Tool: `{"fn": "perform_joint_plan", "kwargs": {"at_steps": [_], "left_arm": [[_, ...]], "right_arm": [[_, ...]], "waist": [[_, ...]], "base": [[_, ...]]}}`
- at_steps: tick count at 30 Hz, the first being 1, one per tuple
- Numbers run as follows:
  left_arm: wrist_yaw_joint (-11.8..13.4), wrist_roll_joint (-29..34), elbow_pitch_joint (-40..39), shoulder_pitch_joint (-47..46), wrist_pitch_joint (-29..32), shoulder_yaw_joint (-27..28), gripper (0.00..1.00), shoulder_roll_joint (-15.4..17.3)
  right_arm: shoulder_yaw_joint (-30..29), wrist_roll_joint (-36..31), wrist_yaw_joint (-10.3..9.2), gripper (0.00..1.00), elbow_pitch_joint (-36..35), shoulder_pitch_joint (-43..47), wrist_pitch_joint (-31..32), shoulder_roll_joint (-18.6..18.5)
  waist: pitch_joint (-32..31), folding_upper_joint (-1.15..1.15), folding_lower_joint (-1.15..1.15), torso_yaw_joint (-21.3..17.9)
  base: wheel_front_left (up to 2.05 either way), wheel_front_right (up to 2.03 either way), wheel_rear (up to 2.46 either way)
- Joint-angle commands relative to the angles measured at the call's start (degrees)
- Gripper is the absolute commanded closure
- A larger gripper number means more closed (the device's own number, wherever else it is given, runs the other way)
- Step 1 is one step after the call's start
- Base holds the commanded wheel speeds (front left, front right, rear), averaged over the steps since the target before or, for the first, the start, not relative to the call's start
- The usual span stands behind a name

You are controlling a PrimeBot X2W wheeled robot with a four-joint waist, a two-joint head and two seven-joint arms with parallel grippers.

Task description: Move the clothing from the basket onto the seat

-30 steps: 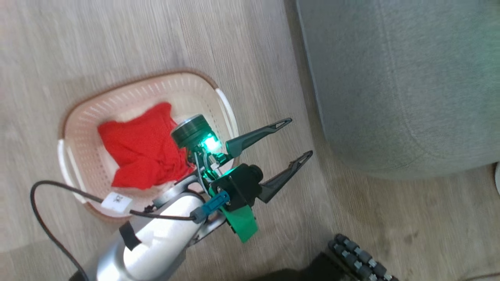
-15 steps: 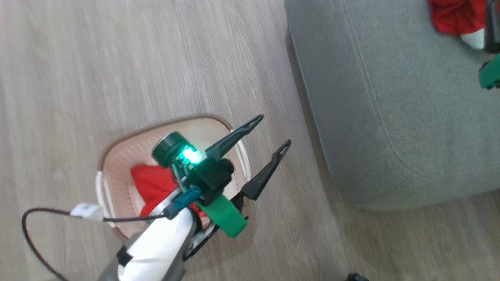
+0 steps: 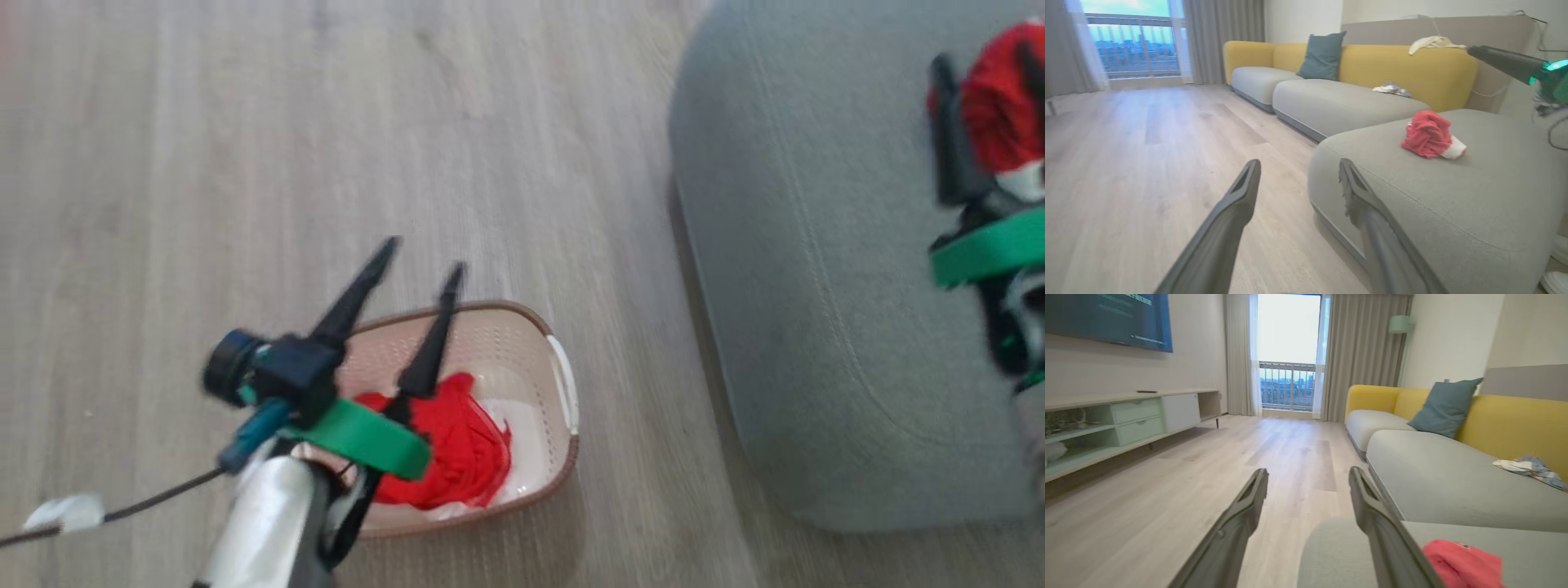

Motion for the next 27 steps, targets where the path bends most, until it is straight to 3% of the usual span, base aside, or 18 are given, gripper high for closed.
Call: {"fn": "perform_joint_plan", "kwargs": {"at_steps": [1,17,22,27], "left_arm": [[0.45,-0.16,-2.39,-0.33,-0.28,3.69,0.0,-0.28],[7.01,-3.72,-1.56,3.74,-0.28,8.8,0.0,-0.54],[7.42,-3.02,-0.91,4.3,-0.28,9.07,0.0,-0.55],[7.8,-2.8,0.42,4.95,-0.28,9.01,0.0,-0.55]], "right_arm": [[0.25,-1.46,-0.01,0.0,-3.34,1.91,-0.37,0.52],[-4.15,-7.67,-0.01,0.0,-10.62,19.56,-0.37,12.19],[-6.65,-10.2,-0.01,0.0,-11.76,22.26,-0.37,16.19],[-6.47,-12.46,-0.01,0.0,-11.82,23.78,-0.37,17.51]], "waist": [[-2.64,0.0,0.01,2.58],[-6.07,0.0,0.01,9.16],[-5.29,0.0,0.01,9.97],[-4.74,0.0,0.01,10.34]], "base": [[0.0,0.0,0.0],[0.0,0.0,0.0],[0.0,0.0,0.0],[0.0,0.0,0.0]]}}
